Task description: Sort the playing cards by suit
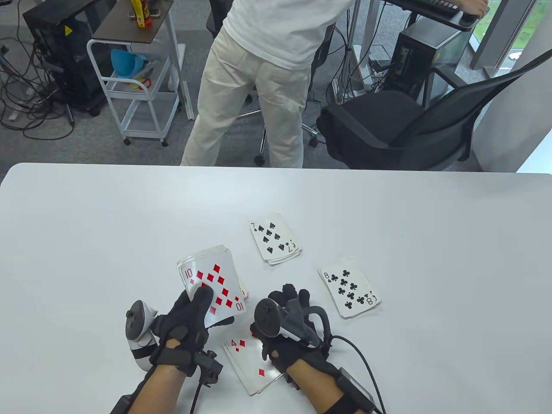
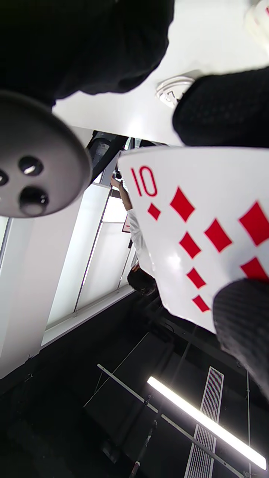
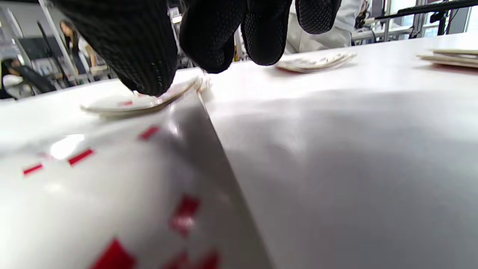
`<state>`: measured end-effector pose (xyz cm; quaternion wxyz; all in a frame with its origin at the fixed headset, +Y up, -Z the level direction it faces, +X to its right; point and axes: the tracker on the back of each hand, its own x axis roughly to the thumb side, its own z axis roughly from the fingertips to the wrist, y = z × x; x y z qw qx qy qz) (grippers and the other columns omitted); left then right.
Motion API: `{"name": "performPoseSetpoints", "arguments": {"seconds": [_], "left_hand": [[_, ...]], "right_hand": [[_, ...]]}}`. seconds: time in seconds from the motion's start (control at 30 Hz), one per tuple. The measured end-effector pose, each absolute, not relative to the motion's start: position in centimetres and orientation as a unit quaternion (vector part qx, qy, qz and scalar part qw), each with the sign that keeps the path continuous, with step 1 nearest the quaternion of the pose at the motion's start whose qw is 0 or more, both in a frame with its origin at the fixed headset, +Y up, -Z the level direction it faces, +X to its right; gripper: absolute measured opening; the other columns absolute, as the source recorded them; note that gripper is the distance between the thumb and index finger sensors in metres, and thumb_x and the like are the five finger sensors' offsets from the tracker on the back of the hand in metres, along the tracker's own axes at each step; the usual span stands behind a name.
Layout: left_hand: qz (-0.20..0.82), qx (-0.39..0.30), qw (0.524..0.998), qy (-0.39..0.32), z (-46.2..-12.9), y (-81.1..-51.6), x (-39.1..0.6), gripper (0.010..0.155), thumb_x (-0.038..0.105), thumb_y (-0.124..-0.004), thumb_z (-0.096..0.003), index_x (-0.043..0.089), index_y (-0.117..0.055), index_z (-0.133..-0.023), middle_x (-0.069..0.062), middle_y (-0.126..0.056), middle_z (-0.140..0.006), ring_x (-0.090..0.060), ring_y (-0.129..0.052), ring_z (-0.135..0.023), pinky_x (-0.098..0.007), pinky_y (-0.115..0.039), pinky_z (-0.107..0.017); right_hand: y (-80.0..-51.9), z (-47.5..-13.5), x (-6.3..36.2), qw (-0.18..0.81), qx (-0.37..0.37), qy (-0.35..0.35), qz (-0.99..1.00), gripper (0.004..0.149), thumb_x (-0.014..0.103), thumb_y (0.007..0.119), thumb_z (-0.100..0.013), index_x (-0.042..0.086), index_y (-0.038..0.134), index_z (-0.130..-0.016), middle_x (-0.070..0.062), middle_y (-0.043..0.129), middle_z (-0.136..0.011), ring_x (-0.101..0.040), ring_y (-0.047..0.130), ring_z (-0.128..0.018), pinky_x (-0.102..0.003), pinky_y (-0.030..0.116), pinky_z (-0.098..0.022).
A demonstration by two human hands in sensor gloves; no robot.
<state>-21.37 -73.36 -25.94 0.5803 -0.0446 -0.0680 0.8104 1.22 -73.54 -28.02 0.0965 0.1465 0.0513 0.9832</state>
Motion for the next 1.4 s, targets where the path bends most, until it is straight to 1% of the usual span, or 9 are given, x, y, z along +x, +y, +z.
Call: {"name": "performPoseSetpoints", "arguments": {"seconds": [0.2, 0.3, 0.47, 0.67, 0.83, 1.0, 1.2, 1.3, 1.4], "left_hand": [[0.808, -0.049, 0.583, -0.067, -26.0, -73.5, -21.3, 0.053, 0.052, -0.077, -0.0543, 0.026, -0.071, -0.1, -0.001, -0.088, -0.094, -0.029, -0.098, -0.078, -0.041, -0.094, -0.047], [0.807, -0.054, 0.584, -0.068, -26.0, -73.5, -21.1, 0.053, 0.052, -0.077, -0.0543, 0.026, -0.071, -0.1, -0.002, -0.087, -0.094, -0.029, -0.098, -0.078, -0.042, -0.094, -0.047], [0.803, -0.066, 0.588, -0.069, -26.0, -73.8, -20.8, 0.053, 0.052, -0.077, -0.0544, 0.025, -0.07, -0.1, -0.002, -0.087, -0.094, -0.029, -0.098, -0.078, -0.042, -0.093, -0.047], [0.8, -0.071, 0.591, -0.069, -26.0, -73.8, -20.7, 0.053, 0.052, -0.077, -0.0544, 0.026, -0.071, -0.1, -0.002, -0.087, -0.094, -0.029, -0.098, -0.078, -0.042, -0.093, -0.047], [0.788, -0.099, 0.604, -0.074, -26.1, -74.1, -20.1, 0.052, 0.05, -0.078, -0.0544, 0.026, -0.07, -0.1, -0.002, -0.087, -0.095, -0.029, -0.098, -0.079, -0.042, -0.093, -0.048], [0.763, -0.117, 0.63, -0.084, -26.1, -74.1, -19.5, 0.051, 0.047, -0.083, -0.0535, 0.027, -0.072, -0.099, 0.0, -0.089, -0.094, -0.027, -0.099, -0.077, -0.041, -0.094, -0.047], [0.753, -0.125, 0.64, -0.09, -26.1, -74.1, -19.2, 0.05, 0.047, -0.086, -0.0524, 0.028, -0.075, -0.097, 0.001, -0.092, -0.091, -0.026, -0.102, -0.074, -0.04, -0.096, -0.044], [0.755, -0.127, 0.636, -0.091, -26.0, -74.1, -19.3, 0.05, 0.048, -0.086, -0.0525, 0.027, -0.076, -0.097, 0.001, -0.092, -0.09, -0.026, -0.103, -0.073, -0.039, -0.096, -0.044], [0.75, -0.131, 0.641, -0.096, -26.1, -74.2, -19.3, 0.05, 0.048, -0.085, -0.0527, 0.027, -0.075, -0.097, 0.0, -0.092, -0.091, -0.027, -0.102, -0.074, -0.04, -0.095, -0.045]], "right_hand": [[-72.1, -28.2, 2.7, 0.168, 0.141, 0.014, 0.976, 0.045, 0.048, 0.084, -0.054, 0.012, 0.081, -0.08, -0.02, 0.061, -0.105, -0.053, 0.042, -0.104, -0.075, 0.032, -0.069], [-71.3, -28.2, 3.4, 0.186, 0.136, -0.025, 0.973, 0.046, 0.05, 0.082, -0.054, 0.012, 0.081, -0.08, -0.019, 0.062, -0.105, -0.053, 0.043, -0.103, -0.075, 0.033, -0.069], [-69.5, -27.5, 4.4, 0.232, 0.131, -0.115, 0.957, 0.047, 0.051, 0.08, -0.054, 0.012, 0.08, -0.081, -0.019, 0.062, -0.104, -0.052, 0.044, -0.103, -0.074, 0.034, -0.069], [-68.3, -26.6, 4.9, 0.282, 0.137, -0.179, 0.933, 0.048, 0.052, 0.079, -0.053, 0.014, 0.078, -0.083, -0.017, 0.062, -0.104, -0.051, 0.045, -0.103, -0.074, 0.036, -0.069], [-68.0, -26.3, 5.1, 0.41, 0.154, -0.168, 0.883, 0.053, 0.054, 0.076, -0.053, 0.014, 0.073, -0.088, -0.017, 0.06, -0.105, -0.051, 0.045, -0.103, -0.073, 0.035, -0.069], [-68.0, -26.1, 4.9, 0.411, 0.162, -0.169, 0.881, 0.058, 0.057, 0.076, -0.052, 0.014, 0.069, -0.091, -0.017, 0.058, -0.106, -0.051, 0.045, -0.103, -0.073, 0.036, -0.069], [-68.4, -25.9, 4.1, 0.398, 0.167, -0.158, 0.888, 0.058, 0.058, 0.082, -0.05, 0.013, 0.071, -0.086, -0.016, 0.061, -0.104, -0.051, 0.048, -0.102, -0.074, 0.036, -0.069], [-68.6, -25.8, 3.8, 0.391, 0.163, -0.158, 0.892, 0.053, 0.055, 0.085, -0.049, 0.014, 0.073, -0.081, -0.016, 0.064, -0.102, -0.05, 0.052, -0.101, -0.073, 0.039, -0.069], [-68.6, -25.9, 3.9, 0.415, 0.157, -0.151, 0.883, 0.05, 0.05, 0.087, -0.048, 0.012, 0.074, -0.079, -0.015, 0.067, -0.1, -0.049, 0.056, -0.1, -0.073, 0.04, -0.069]]}}
